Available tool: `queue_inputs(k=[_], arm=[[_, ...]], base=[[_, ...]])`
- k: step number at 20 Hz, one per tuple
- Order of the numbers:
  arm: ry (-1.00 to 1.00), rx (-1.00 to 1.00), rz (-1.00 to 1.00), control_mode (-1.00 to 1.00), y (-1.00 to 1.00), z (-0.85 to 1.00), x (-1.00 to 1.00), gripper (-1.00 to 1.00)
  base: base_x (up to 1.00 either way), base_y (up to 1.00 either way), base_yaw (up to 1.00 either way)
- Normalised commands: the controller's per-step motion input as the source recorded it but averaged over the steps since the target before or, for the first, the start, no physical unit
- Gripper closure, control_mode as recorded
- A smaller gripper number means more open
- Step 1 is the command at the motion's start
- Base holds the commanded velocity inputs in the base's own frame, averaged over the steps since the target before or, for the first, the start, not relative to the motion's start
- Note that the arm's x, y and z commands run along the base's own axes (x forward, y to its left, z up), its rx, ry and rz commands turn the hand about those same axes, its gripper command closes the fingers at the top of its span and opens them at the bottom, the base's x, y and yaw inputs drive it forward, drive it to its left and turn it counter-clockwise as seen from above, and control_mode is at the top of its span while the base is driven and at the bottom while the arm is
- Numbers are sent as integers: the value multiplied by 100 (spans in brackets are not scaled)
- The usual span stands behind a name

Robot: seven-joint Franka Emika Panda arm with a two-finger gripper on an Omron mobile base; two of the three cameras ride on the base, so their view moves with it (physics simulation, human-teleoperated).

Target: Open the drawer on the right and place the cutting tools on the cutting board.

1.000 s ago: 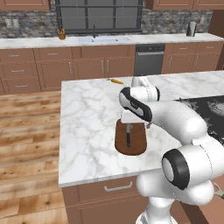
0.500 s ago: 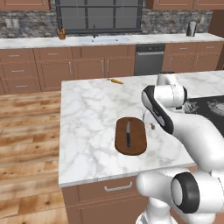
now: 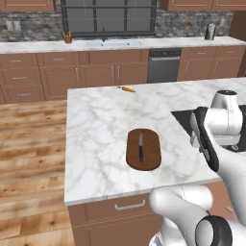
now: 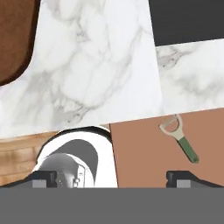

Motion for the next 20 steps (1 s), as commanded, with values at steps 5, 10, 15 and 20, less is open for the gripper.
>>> queue_inputs(k=[5,10,15,20], arm=[[0,0,4,-100,-82,-30,-34,-100],[0,0,7,-100,-70,-57,-4,-100],[0,0,5,-100,-64,-55,-3,-100],[0,0,5,-100,-68,-49,-30,-100]], base=[[0,0,0],[0,0,0],[0,0,0],[0,0,0]])
